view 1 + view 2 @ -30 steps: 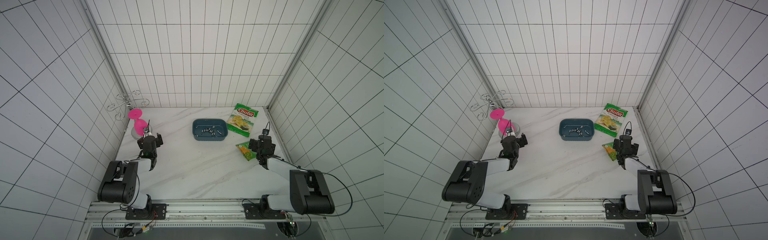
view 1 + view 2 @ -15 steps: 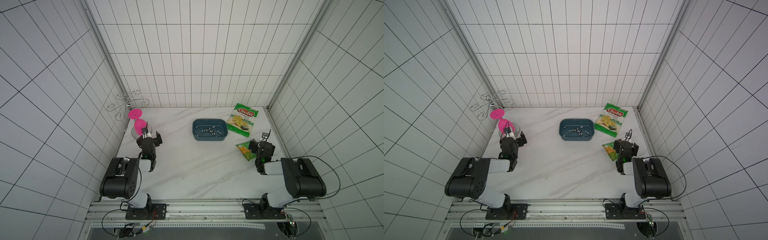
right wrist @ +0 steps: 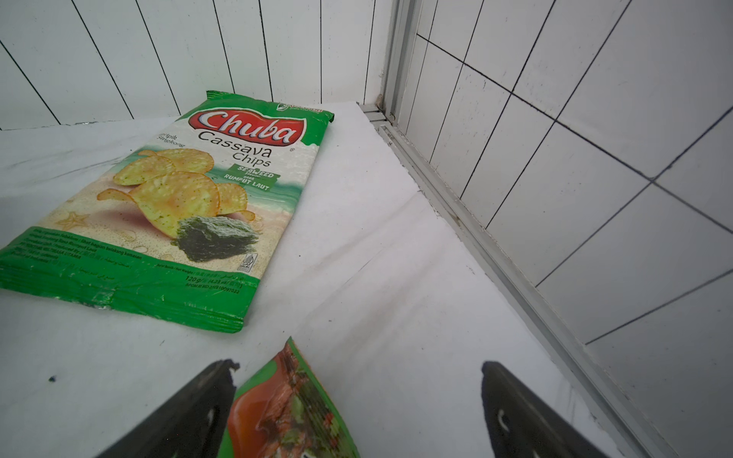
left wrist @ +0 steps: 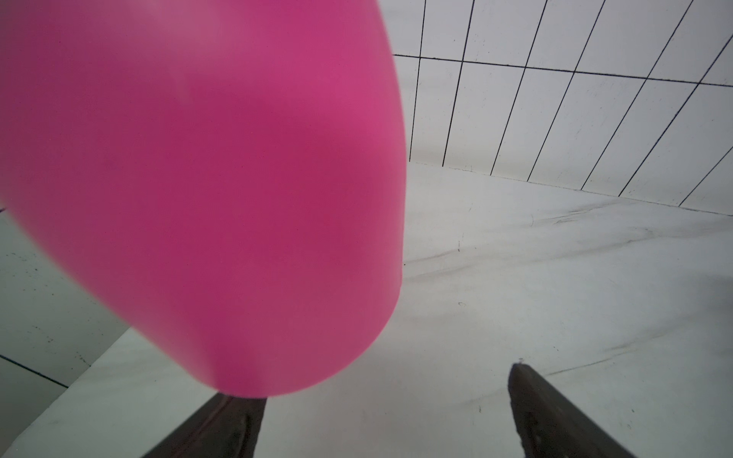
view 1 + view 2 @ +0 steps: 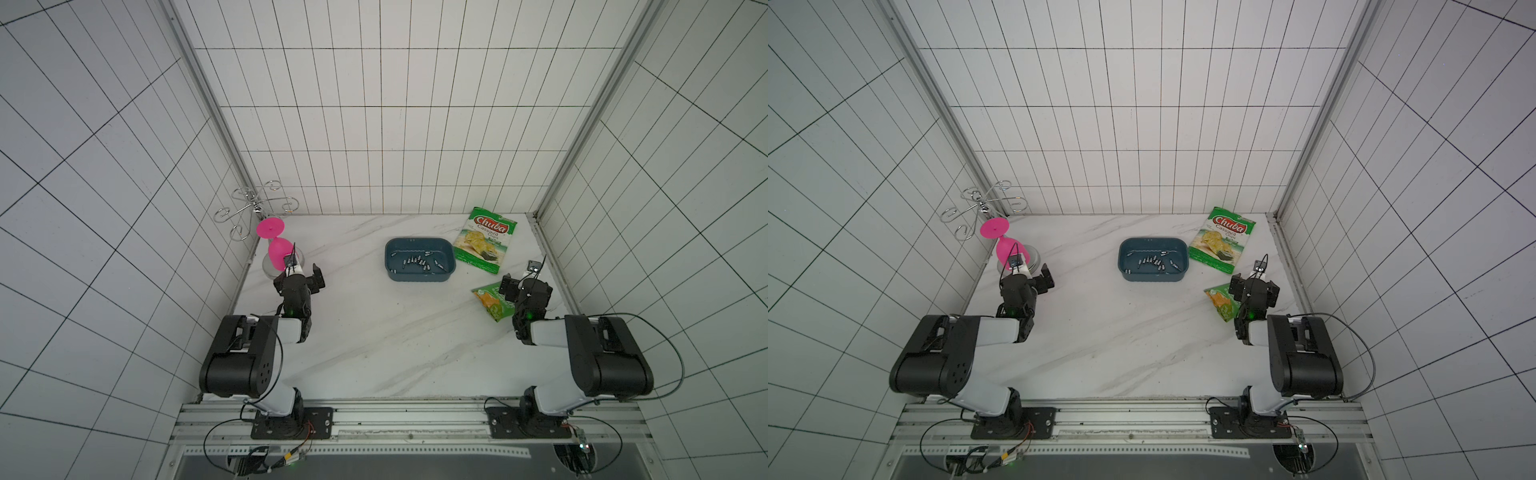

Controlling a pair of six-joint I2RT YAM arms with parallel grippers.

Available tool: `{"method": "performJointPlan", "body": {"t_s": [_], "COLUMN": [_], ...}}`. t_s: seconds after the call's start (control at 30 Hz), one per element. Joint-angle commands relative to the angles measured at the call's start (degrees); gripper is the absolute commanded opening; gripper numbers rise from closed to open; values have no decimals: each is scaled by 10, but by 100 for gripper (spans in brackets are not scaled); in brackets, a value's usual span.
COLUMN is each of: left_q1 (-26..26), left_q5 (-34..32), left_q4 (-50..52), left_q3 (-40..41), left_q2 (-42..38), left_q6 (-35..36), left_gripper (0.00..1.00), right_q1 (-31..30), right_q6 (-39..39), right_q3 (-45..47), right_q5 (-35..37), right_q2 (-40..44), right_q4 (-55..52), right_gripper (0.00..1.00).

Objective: Put the bit on the desktop into the storage box
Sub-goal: Reset both arms

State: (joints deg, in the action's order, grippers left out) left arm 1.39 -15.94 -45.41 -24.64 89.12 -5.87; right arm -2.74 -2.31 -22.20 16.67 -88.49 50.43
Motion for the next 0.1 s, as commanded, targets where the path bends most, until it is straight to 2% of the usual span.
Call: {"method": "performJointPlan", "body": {"t_s": [0.0, 0.07], "left_q1": [-2, -2], "left_q5": [7, 7], "left_q4": [2, 2], "left_q3": [-7, -7], "left_q2": [4, 4], "left_q6": [-3, -3], "left_gripper": [98, 98], "right_q1": [6, 5], "right_q6": [-6, -6], "right_q3": [-6, -8], "right_q5": [-8, -5], "right_q2": [3, 3], "right_q4": [-1, -3], "right_gripper": [99, 99]}}
